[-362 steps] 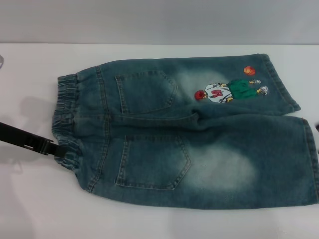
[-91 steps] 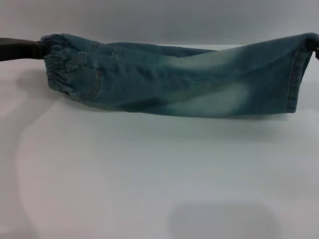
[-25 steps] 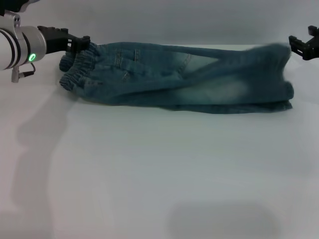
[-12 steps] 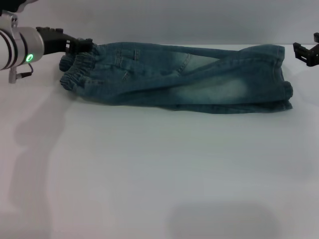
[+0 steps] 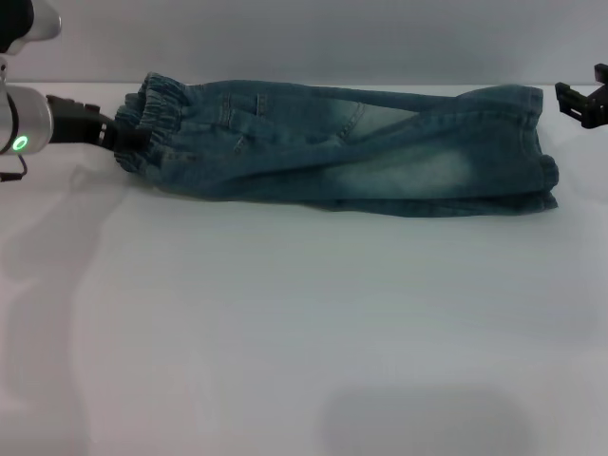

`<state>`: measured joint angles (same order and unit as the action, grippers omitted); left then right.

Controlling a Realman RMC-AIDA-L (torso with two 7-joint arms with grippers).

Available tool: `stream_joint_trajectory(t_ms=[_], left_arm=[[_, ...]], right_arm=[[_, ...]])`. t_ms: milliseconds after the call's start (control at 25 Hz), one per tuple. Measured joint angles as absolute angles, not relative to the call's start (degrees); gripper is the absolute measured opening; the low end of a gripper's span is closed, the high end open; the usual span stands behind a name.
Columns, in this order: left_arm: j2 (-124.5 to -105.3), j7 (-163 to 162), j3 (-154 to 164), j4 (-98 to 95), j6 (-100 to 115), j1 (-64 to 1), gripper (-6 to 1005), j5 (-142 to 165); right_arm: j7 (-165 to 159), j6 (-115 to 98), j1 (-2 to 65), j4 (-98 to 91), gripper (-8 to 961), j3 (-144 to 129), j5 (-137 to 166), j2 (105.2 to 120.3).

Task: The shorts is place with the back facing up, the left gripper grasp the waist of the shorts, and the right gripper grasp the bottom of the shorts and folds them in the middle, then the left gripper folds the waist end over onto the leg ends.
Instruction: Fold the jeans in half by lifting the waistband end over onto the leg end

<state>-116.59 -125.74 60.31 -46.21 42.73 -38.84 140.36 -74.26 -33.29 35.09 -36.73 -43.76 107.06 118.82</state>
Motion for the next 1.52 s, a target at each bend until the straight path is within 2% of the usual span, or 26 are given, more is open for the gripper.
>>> stream_joint_trajectory(t_ms=[1520], left_arm=[[-116.51,-128.7,56.8,-52.2,61.8,-39.2,805,149.6]], right_arm=[[-74.3,-33.2,35.2,-36.8,554,-43.9,107.0,118.6]])
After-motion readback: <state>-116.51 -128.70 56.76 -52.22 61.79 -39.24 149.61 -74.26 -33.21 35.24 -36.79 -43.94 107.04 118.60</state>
